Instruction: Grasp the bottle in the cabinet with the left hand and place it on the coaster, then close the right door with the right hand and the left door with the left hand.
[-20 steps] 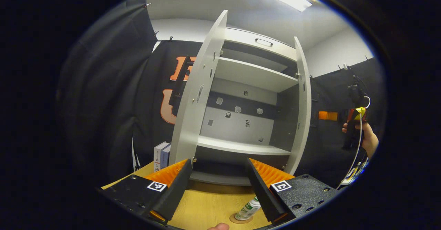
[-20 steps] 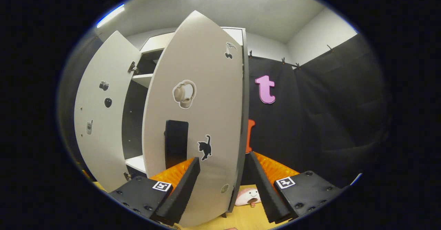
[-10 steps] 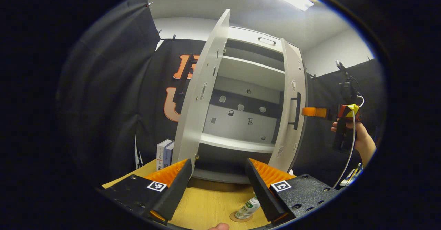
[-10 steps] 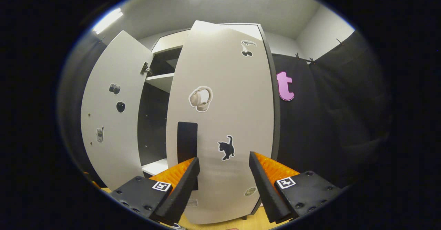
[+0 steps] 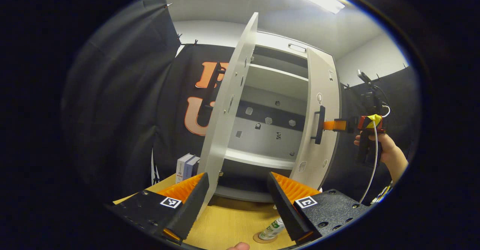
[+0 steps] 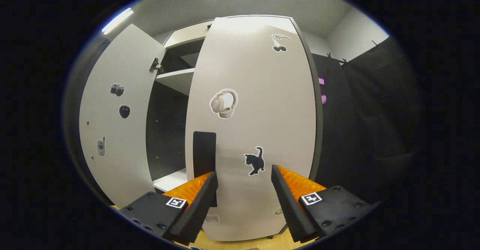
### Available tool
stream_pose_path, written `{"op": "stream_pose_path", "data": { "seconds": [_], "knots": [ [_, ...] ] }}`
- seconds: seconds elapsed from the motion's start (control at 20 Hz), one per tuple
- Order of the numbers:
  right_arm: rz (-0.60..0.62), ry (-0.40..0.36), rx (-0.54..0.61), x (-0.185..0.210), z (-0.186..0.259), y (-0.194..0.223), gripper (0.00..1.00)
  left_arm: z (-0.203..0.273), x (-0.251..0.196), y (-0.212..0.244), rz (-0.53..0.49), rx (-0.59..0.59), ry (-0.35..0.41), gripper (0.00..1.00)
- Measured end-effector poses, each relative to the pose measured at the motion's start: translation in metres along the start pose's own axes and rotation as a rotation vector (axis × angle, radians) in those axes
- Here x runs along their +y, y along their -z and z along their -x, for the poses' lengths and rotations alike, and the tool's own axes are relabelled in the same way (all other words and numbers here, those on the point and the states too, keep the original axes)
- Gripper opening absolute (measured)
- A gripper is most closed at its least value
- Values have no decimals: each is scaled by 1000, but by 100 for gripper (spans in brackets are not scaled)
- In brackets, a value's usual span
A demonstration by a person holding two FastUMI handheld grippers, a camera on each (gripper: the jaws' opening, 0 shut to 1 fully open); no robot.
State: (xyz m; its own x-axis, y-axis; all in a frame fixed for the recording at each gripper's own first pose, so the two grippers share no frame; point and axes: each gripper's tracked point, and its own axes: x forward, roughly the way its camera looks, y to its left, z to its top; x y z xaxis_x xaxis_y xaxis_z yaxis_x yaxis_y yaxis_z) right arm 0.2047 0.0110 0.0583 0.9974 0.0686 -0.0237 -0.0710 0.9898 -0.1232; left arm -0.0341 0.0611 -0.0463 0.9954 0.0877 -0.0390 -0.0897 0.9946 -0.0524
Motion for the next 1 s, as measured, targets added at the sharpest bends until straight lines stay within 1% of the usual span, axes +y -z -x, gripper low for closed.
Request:
{"op": "stream_pose_path", "data": {
  "seconds": [0.2, 0.4, 0.45, 0.5, 0.6, 0.7, 0.8, 0.9, 0.95, 1.0],
  "knots": [
    [-18, 26, 15, 4, -8, 2, 94, 3, 26, -6, -8, -17, -64, 95],
    [-42, 26, 27, 5, -14, 4, 94, 5, 50, -13, -3, -33, -122, 95],
    [-51, 28, 29, 7, -14, 4, 95, 6, 56, -15, -7, -41, -134, 92],
    [-53, 29, 26, 7, -16, 5, 94, 9, 60, -19, -17, -49, -147, 95],
    [-52, 32, 21, 7, -17, 5, 94, 11, 69, -25, -43, -63, -167, 95],
    [-55, 34, 18, 7, -19, 6, 94, 11, 73, -27, -49, -68, -175, 95],
    [-58, 35, 17, 7, -20, 5, 94, 12, 75, -28, -28, -65, -176, 95],
    [-56, 37, 21, 6, -17, 6, 95, 11, 82, -33, 0, -66, -193, 95],
    [-54, 36, 30, 5, -13, 7, 95, 9, 87, -36, 19, -62, -203, 98],
    [-57, 31, 31, 5, -7, 6, 95, 5, 91, -39, 41, -60, -207, 94]
  ]
}}
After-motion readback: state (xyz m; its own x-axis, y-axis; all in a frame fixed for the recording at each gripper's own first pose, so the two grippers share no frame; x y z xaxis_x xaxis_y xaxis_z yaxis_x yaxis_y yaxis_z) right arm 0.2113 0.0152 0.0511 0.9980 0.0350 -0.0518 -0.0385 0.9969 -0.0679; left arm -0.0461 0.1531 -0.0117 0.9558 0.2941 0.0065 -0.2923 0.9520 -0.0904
